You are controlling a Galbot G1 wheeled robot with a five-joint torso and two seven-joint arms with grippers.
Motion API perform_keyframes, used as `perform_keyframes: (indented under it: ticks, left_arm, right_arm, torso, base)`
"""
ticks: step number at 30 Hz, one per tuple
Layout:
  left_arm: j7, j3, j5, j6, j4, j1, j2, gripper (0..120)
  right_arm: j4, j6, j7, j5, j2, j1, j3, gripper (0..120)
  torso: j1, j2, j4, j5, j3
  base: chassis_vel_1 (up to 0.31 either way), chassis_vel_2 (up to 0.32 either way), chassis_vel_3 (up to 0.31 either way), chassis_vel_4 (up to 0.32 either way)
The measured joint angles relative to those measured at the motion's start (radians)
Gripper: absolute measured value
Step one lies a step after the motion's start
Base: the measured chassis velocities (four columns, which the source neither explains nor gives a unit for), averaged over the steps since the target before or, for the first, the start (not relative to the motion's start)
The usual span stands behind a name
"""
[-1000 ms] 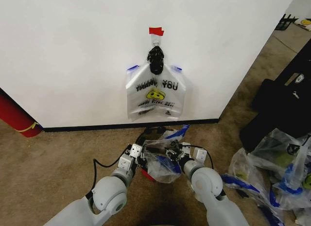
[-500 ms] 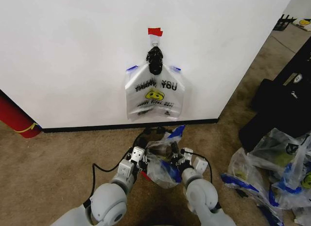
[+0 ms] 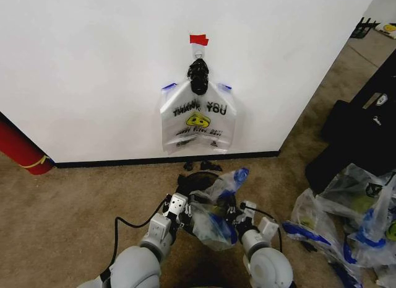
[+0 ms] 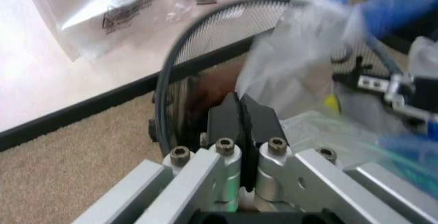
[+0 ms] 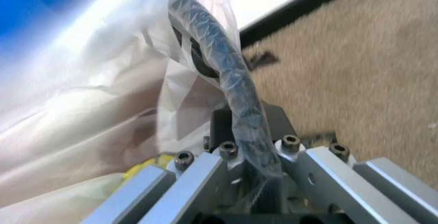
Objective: Pick up the garbage bag from the wall and place it over the trash bin.
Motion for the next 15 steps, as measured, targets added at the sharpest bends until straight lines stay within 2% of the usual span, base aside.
perform_keyframes:
  ticks: [5,15]
  left_arm:
    - [0.002,-0.018,0.043,-0.008,-0.044,0.061,0.004,0]
    - [0.003,-0.071,0.091,-0.037,-0.025,0.098,-0.011,0]
  right_arm:
    - [0.051,0.041,-0.013,0.024,-0.002,-0.031,0.053,0]
    - [0.145,0.044,-0.029,0.032,-0.060,-0.125,0.156,0]
  torso:
    - [0.000,0.000,0.0000,-0.0001,0.000]
    - [0.000,0.000,-0.0003,0.0001,0.000]
  base:
    - [0.000,0.000,0.000,0.000]
    - [0.000,0.000,0.000,0.000]
